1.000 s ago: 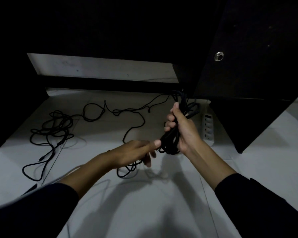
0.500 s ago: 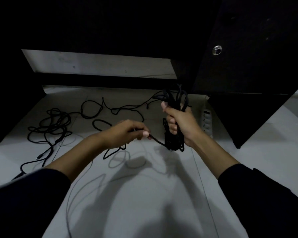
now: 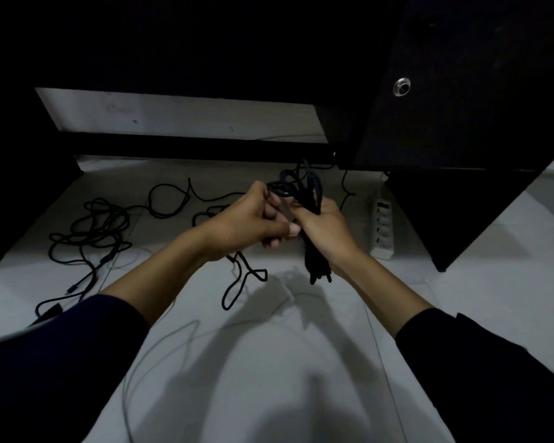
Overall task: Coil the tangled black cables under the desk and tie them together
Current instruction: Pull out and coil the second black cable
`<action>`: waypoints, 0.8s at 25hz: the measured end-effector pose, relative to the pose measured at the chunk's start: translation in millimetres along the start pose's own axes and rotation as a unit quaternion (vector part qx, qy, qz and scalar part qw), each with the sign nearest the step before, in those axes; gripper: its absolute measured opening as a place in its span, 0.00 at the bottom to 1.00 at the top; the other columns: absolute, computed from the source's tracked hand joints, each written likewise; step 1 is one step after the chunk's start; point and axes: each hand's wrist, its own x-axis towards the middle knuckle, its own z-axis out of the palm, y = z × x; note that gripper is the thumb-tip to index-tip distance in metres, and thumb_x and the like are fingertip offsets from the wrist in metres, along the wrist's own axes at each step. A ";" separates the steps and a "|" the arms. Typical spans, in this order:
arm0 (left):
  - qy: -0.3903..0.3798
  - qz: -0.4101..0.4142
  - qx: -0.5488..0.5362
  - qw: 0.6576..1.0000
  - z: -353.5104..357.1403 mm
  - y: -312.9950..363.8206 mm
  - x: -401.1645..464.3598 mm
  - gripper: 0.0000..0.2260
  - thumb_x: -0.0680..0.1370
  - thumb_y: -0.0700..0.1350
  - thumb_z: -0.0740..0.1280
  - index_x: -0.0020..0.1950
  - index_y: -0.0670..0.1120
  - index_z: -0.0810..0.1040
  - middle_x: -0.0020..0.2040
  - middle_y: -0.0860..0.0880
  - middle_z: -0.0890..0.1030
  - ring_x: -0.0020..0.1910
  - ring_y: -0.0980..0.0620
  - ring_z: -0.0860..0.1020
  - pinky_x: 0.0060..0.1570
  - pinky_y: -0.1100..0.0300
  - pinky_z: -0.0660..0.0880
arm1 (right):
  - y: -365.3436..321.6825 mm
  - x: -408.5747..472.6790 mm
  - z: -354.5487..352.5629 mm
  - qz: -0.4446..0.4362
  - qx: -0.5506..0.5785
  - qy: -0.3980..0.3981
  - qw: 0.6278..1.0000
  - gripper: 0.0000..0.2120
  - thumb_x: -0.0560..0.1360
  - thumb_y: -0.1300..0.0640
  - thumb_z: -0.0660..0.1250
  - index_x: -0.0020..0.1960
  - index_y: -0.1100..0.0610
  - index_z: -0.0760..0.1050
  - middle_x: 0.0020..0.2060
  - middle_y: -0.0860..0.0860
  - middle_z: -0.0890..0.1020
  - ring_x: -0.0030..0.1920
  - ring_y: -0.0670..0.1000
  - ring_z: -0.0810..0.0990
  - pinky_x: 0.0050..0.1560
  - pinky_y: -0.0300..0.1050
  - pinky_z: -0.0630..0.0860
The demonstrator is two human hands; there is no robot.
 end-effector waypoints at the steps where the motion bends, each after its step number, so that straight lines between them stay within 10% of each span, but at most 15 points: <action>1: 0.003 0.000 -0.001 1.000 1.1 0.7 0.9 0.18 0.74 0.37 0.71 0.53 0.45 0.62 0.36 0.47 0.81 0.29 0.53 0.77 0.31 0.60 0.75 | -0.9 -1.0 1.8 0.000 0.005 -0.001 1.000 0.08 0.79 0.57 0.63 0.54 0.51 0.80 0.40 0.43 0.83 0.38 0.37 0.80 0.37 0.31 0.73; 10: 0.092 0.014 0.212 0.973 4.2 -1.3 -3.5 0.23 0.72 0.48 0.74 0.56 0.44 0.63 0.37 0.45 0.80 0.31 0.46 0.80 0.32 0.51 0.79 | 1.7 -0.3 10.4 0.011 -0.109 0.010 0.994 0.07 0.79 0.53 0.64 0.56 0.53 0.77 0.32 0.49 0.81 0.25 0.41 0.78 0.25 0.35 0.72; 14: 0.003 0.000 0.218 0.976 -13.5 -3.0 -2.9 0.25 0.72 0.55 0.72 0.62 0.48 0.66 0.44 0.47 0.80 0.36 0.50 0.80 0.39 0.52 0.80 | -8.6 5.6 2.8 0.008 -0.131 0.006 0.991 0.08 0.78 0.52 0.66 0.53 0.54 0.79 0.30 0.47 0.80 0.22 0.40 0.74 0.23 0.34 0.69; 17: -0.036 -0.001 0.337 0.941 -30.0 -12.8 -5.6 0.07 0.76 0.53 0.68 0.48 0.52 0.75 0.40 0.52 0.80 0.37 0.56 0.79 0.40 0.58 0.75 | -14.9 3.1 -11.3 0.033 -0.061 0.021 0.997 0.07 0.76 0.49 0.69 0.47 0.52 0.79 0.22 0.48 0.71 0.18 0.41 0.66 0.22 0.35 0.63; 20: 0.020 -0.004 0.308 0.951 -39.2 -23.1 -6.3 0.09 0.79 0.50 0.66 0.41 0.48 0.77 0.38 0.48 0.82 0.39 0.52 0.81 0.43 0.55 0.76 | -16.7 -2.1 -16.6 0.049 -0.030 0.004 0.998 0.09 0.72 0.48 0.73 0.47 0.53 0.81 0.21 0.45 0.69 0.19 0.41 0.65 0.21 0.36 0.62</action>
